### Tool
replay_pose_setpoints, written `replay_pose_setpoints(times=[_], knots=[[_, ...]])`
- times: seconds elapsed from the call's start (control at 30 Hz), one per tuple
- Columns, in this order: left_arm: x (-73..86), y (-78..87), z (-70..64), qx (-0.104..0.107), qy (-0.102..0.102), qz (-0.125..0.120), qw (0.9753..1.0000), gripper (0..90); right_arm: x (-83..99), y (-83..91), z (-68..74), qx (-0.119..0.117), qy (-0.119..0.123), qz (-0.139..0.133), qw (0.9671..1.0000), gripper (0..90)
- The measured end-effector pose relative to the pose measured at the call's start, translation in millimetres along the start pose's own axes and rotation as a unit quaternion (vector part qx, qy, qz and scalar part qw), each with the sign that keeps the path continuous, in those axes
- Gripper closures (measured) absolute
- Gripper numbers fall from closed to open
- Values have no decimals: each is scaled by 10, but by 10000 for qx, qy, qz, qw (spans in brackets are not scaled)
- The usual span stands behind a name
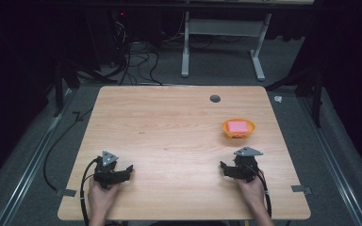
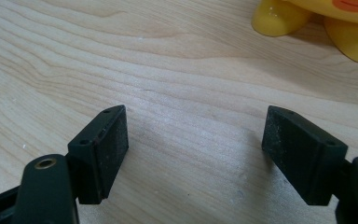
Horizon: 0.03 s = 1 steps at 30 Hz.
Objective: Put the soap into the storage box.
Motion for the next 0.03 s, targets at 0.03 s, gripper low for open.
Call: replay_pose_setpoints(times=[0.03], knots=[[0,0,0,0,0,-1,10000,212,1,0,3,-8,-7,4,10000,232]])
Point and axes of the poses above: each handheld gripper's, and its own axes: y roughly backward along the jaws, x roughly out of its underside, z roughly to its left, the point moved 9 cm from there along -y, roughly forward along the jaws, and after that the axes turned 6 degrees about -y, right-handed, at the moved point
